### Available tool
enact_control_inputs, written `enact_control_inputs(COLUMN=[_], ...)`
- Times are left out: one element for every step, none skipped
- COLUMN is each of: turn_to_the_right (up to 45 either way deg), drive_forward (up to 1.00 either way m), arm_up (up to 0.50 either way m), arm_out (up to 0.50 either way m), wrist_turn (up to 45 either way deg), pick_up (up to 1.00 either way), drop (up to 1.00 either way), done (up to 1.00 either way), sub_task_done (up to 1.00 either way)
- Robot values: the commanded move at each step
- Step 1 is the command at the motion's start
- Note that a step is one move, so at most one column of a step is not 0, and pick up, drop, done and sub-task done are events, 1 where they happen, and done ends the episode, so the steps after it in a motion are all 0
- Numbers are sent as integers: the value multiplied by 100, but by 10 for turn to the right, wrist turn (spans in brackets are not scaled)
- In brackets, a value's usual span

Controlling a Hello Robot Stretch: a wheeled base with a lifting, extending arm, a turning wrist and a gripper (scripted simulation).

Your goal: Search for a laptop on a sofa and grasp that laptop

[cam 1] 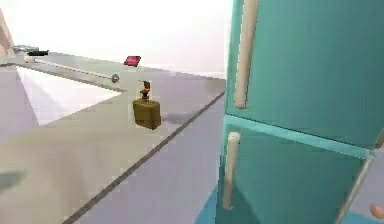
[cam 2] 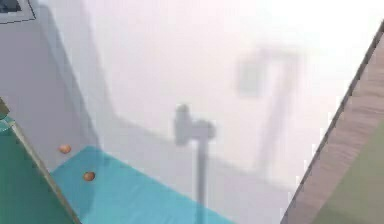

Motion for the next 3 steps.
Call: enact_control_inputs(turn_to_the_right=[-450,-450,-450], drive_forward=[0,0,0], arm_up=[0,0,0], arm_out=[0,0,0], wrist_turn=[0,0,0], pick_up=[0,0,0], drop=[0,0,0], done=[0,0,0], sub_task_done=[0,0,0])
